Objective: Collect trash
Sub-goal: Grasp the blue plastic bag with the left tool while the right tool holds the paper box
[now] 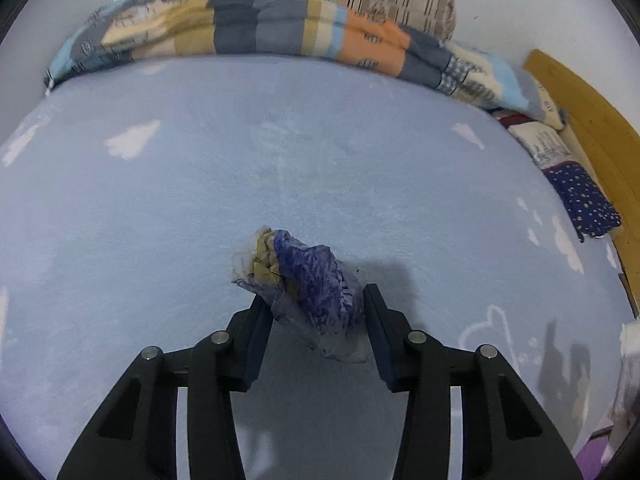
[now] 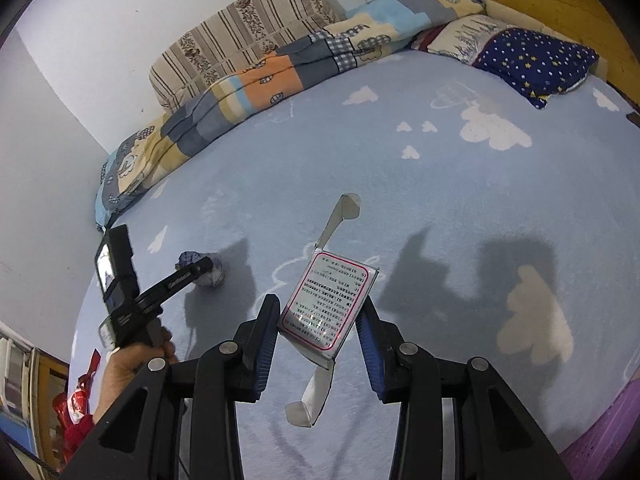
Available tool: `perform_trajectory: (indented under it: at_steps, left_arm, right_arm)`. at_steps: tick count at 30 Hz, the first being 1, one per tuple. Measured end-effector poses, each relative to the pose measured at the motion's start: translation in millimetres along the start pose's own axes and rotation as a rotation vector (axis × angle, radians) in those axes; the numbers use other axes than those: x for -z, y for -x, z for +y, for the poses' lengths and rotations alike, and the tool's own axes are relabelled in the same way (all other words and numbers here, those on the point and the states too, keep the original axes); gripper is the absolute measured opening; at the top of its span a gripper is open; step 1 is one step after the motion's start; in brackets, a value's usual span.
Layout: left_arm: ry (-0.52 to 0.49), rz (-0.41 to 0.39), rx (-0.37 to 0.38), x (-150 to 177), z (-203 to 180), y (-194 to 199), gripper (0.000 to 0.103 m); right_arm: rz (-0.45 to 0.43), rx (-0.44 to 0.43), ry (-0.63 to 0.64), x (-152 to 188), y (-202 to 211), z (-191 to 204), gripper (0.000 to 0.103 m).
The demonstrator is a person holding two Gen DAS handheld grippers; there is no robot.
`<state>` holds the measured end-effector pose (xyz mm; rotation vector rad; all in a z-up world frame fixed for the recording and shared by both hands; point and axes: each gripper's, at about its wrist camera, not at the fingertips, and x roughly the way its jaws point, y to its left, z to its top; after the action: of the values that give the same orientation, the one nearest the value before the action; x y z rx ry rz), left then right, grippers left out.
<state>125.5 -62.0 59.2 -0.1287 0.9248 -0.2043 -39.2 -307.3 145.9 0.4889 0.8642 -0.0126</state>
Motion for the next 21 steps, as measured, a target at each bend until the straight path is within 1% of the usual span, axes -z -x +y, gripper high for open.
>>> perform_trajectory:
  at_steps: [2, 4, 7, 10, 12, 13, 15, 17, 18, 21]
  left_arm:
    - [-0.017, -0.019, 0.005, 2, -1, 20, 0.044]
    - [-0.041, -0.057, 0.002, 6, -3, 49, 0.044]
    - [-0.068, -0.103, 0.009, 15, -7, 91, 0.044]
    - [-0.105, -0.143, 0.023, 31, -14, 129, 0.044]
    - [-0.126, -0.167, 0.040, 48, -17, 157, 0.044]
    - [-0.139, -0.177, 0.042, 56, -18, 166, 0.044]
    - [-0.162, -0.192, 0.023, 75, -20, 184, 0.044]
    - [-0.166, -0.200, 0.024, 90, -22, 195, 0.045]
    - [-0.170, -0.215, 0.005, 100, -22, 200, 0.045]
    - [-0.182, -0.240, -0.025, 119, -25, 202, 0.045]
  right_arm:
    - [-0.024, -0.008, 0.018, 2, 6, 4, 0.041]
    - [-0.047, -0.023, 0.043, 5, 13, 11, 0.041]
    - [-0.070, -0.050, 0.090, 20, 25, 20, 0.041]
    - [-0.076, -0.070, 0.130, 41, 35, 25, 0.041]
    - [-0.084, -0.075, 0.153, 52, 42, 26, 0.041]
    - [-0.093, -0.078, 0.169, 59, 48, 26, 0.041]
    - [-0.112, -0.076, 0.194, 69, 57, 26, 0.041]
    - [-0.129, -0.071, 0.216, 77, 64, 27, 0.041]
    - [-0.133, -0.071, 0.228, 81, 66, 28, 0.041]
    - [-0.133, -0.071, 0.271, 90, 67, 35, 0.041]
